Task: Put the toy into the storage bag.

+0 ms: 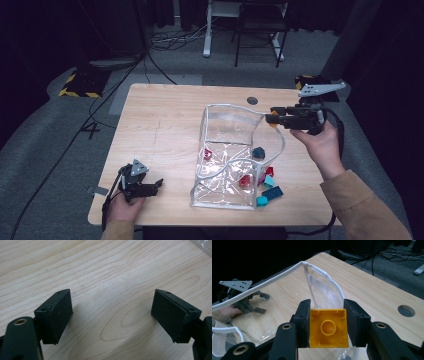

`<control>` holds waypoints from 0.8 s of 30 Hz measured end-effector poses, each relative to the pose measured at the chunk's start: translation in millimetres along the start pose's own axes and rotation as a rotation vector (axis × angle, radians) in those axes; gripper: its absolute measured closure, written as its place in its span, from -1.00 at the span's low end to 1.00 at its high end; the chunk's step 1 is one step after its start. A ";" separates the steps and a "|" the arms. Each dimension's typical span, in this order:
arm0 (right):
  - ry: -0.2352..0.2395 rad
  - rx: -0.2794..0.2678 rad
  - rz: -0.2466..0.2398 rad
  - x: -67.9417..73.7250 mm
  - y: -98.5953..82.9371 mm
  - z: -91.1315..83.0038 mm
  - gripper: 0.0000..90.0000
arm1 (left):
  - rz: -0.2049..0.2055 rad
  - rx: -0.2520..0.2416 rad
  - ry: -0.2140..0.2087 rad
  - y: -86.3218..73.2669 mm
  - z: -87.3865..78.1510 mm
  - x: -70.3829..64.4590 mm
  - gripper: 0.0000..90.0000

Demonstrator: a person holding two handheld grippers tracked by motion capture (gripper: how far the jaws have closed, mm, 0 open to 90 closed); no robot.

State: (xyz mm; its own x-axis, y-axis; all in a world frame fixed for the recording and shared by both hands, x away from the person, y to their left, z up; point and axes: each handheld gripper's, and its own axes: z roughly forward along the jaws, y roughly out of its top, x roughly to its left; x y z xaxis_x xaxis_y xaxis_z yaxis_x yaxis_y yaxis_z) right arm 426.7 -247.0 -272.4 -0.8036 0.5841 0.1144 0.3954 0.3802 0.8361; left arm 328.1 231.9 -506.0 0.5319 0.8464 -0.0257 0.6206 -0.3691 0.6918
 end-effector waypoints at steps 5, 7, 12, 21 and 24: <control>0.022 0.012 -0.014 8.5 11.3 16.6 0.30 | -0.004 0.001 -0.001 0.4 0.3 -0.1 -0.61; 0.034 0.017 -0.017 11.7 15.4 22.2 0.30 | -0.003 0.002 -0.001 0.7 0.6 0.1 -0.62; 0.050 0.033 -0.039 22.4 26.1 35.2 0.30 | -0.004 0.003 -0.002 0.9 0.6 0.2 -0.62; 0.079 0.087 -0.056 33.5 34.5 66.3 0.30 | -0.005 0.003 -0.003 0.9 0.7 0.2 -0.62; 0.087 0.114 -0.047 34.3 34.2 76.7 0.30 | -0.003 0.004 -0.003 0.9 0.6 0.3 -0.62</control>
State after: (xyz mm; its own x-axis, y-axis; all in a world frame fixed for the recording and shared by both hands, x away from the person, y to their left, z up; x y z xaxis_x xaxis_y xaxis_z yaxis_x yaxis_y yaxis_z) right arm 446.7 -159.0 -281.0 -0.8558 0.5016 0.1267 0.4005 0.4873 0.7760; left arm 329.2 231.5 -505.8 0.5313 0.8467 -0.0299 0.6246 -0.3675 0.6891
